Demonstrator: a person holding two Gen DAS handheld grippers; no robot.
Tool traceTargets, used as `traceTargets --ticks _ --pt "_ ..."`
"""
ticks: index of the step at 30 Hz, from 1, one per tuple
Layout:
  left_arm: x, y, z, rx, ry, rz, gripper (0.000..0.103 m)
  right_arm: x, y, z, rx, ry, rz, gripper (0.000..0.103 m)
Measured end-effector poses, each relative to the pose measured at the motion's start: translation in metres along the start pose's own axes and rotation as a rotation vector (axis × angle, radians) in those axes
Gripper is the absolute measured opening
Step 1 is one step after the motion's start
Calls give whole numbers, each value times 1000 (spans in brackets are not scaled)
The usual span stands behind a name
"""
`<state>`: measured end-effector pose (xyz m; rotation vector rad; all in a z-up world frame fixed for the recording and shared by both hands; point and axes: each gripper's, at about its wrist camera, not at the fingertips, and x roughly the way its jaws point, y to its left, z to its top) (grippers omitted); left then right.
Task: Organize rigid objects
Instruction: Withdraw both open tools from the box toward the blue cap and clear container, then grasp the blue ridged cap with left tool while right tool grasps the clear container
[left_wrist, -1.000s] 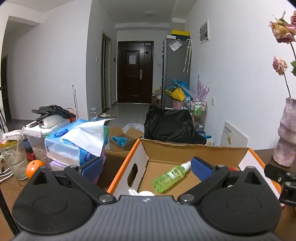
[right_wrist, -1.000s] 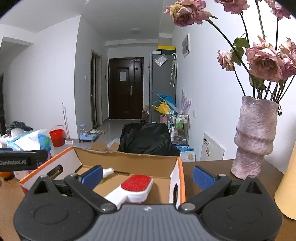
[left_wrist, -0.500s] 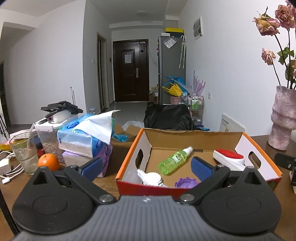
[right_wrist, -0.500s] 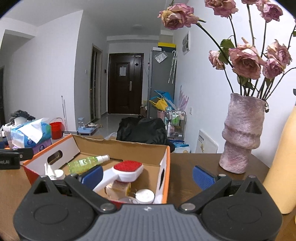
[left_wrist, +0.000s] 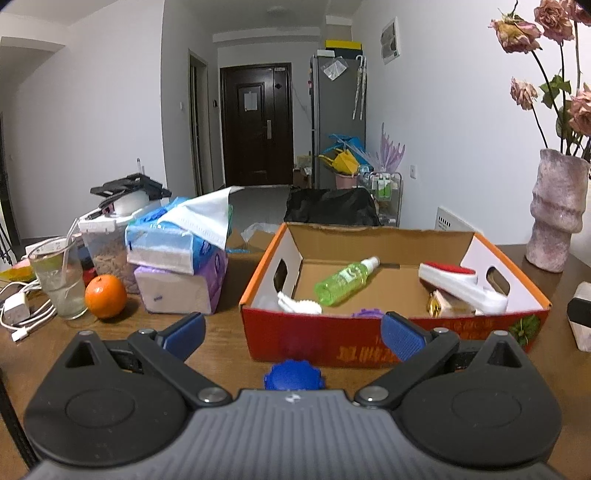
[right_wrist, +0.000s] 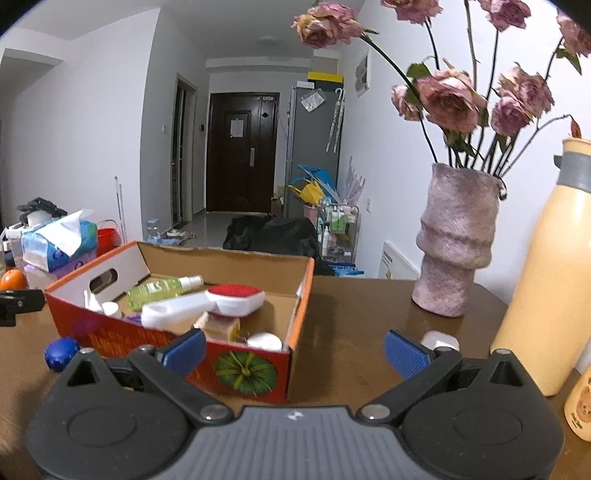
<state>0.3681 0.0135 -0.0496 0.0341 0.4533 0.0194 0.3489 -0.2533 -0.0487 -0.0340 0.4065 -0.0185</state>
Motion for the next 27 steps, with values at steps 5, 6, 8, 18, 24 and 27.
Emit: traceTargets --ticks 5,6,8,18,24,27 --pt "-4 2 -11 4 31 4 103 -5 -10 -11 6 29 -23 103" --pt "-5 2 -13 4 36 6 103 -6 -11 -13 7 34 -29 103" --pt "-8 3 -17 3 46 9 103 -9 -14 -17 12 43 -38 103" --pt "-21 6 -34 -9 91 18 103 -23 -34 -40 46 89 -96 103" --pt "-22 1 -40 1 109 12 103 -32 -40 -51 66 104 -119 103" --pt "-16 1 -42 0 119 5 103 -37 -42 -55 76 102 -131 103"
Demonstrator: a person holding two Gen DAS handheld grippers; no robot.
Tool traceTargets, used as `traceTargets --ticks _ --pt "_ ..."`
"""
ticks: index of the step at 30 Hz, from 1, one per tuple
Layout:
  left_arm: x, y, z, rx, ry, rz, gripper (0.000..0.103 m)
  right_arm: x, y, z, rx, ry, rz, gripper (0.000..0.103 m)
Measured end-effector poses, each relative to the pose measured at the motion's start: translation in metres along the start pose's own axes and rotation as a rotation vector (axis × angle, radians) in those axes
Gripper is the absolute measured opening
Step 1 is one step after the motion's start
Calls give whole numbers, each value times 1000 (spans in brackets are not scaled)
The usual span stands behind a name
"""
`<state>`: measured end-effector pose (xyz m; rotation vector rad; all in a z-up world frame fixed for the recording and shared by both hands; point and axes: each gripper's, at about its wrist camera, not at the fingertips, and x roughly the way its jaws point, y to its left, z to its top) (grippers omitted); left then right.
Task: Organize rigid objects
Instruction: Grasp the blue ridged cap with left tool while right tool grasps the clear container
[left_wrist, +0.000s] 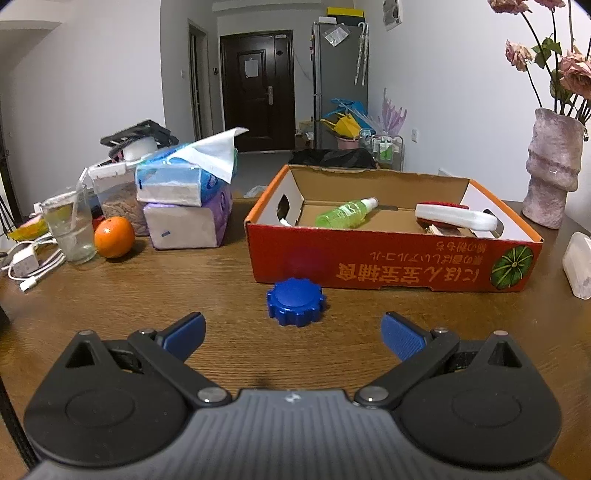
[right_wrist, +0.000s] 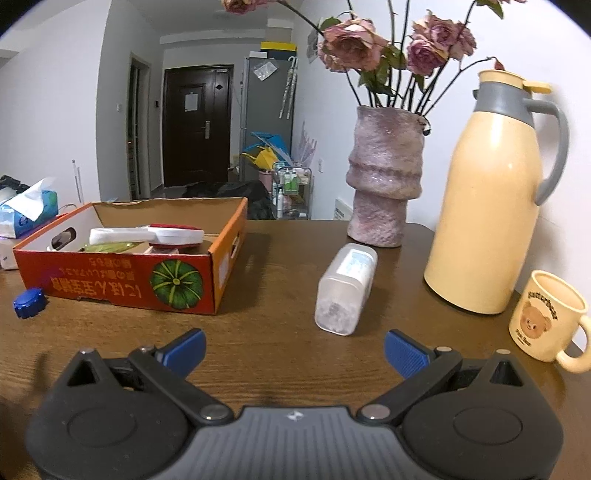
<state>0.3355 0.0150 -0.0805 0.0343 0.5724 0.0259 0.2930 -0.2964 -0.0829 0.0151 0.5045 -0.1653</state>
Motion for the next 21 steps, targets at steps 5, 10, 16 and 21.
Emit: traceTargets --ticks 5,10,16,21 --pt "25 6 -2 -22 61 17 103 1 -6 -1 25 -1 -23 103" --pt "46 10 2 -44 81 8 103 9 -11 -2 41 11 -33 103" --pt "73 4 11 -32 92 12 103 16 -14 -4 49 18 -53 103" --pt "88 5 16 -38 110 5 94 19 -15 -5 48 22 -60 103"
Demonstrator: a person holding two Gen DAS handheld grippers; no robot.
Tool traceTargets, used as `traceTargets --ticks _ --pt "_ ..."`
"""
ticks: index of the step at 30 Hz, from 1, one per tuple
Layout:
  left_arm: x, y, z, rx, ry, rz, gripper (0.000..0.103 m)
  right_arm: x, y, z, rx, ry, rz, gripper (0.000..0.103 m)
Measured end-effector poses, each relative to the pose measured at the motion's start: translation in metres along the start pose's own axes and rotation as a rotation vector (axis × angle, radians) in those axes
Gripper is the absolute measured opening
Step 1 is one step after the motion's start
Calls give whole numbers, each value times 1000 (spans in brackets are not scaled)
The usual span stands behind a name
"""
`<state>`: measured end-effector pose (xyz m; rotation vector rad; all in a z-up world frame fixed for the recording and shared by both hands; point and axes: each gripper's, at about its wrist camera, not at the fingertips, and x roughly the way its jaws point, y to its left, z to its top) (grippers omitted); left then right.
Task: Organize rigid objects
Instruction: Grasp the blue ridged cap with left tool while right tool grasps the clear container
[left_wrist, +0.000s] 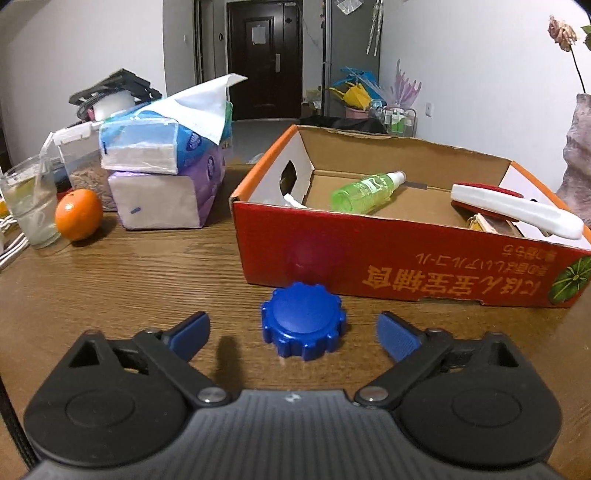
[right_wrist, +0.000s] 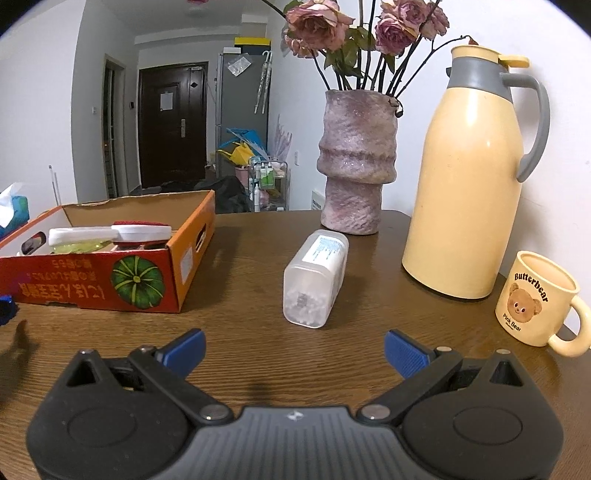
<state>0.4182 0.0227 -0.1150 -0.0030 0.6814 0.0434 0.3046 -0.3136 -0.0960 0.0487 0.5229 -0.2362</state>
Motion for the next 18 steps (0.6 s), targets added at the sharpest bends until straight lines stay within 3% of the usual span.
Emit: traceTargets --ticks 8,14,18 --pt "13 1 4 8 31 -14 55 6 0 -1 -4 10 1 103" --pt "8 -4 3 48 12 -4 55 7 1 -2 -7 13 0 103" --pt "-5 -4 4 48 -41 6 55 7 1 -2 -7 -3 -4 103"
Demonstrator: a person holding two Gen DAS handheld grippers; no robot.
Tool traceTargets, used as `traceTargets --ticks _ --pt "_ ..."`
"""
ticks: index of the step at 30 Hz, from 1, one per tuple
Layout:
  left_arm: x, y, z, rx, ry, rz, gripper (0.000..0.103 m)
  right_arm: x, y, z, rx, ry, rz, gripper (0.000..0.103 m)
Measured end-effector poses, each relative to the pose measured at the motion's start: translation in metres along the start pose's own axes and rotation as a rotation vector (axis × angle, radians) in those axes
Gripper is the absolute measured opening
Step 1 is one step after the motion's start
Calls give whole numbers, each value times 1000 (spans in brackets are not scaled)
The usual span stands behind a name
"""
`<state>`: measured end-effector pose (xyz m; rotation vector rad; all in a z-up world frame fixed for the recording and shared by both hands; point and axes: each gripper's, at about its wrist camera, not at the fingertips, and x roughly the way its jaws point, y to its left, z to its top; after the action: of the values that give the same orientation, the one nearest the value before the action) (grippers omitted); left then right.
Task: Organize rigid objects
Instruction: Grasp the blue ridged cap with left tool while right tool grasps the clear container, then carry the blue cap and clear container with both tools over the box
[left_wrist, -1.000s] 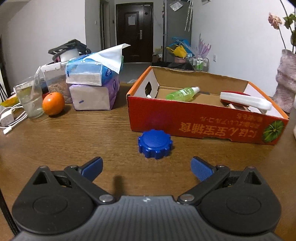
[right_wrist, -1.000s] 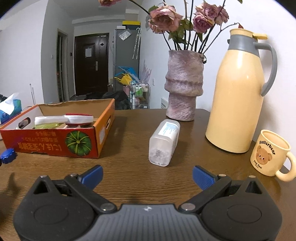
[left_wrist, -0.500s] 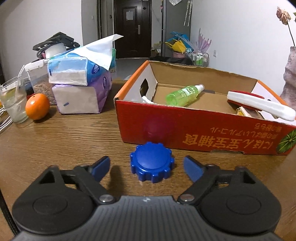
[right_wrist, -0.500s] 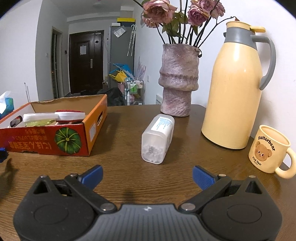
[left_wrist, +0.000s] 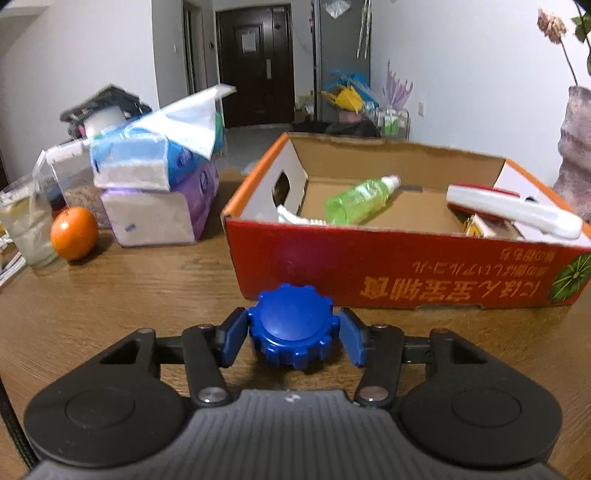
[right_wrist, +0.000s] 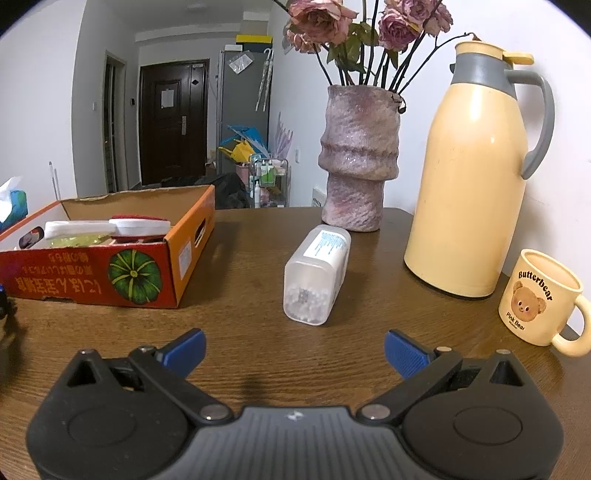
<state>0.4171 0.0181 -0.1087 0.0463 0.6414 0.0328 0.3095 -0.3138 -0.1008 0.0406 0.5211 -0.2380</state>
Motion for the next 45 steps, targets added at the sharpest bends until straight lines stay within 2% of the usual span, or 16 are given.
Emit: traceTargets --ticks 11,16,23,28,33,36,38,45 --pt "-33 -2 5 -15 -94 -5 55 23 -5 9 41 -91 -65 103" --pt "-42 -1 5 -31 -105 -16 55 43 -11 17 88 -80 -63 102" --pt "-52 0 2 -45 -113 -12 55 72 -4 31 73 -66 -106 101" --pt "-58 0 -1 -49 -122 -8 55 91 -1 39 77 -30 -120 91" --pt "-62 2 -2 -58 -126 0 55 104 -3 43 80 1 -116 73" --pt "-64 4 -3 -65 -124 5 55 112 -5 44 83 31 -110 47" --pt "-65 4 -4 -66 -123 6 55 115 -9 43 99 59 -108 40" --pt "-72 4 -7 -68 -127 9 55 109 -11 39 102 49 -95 40"
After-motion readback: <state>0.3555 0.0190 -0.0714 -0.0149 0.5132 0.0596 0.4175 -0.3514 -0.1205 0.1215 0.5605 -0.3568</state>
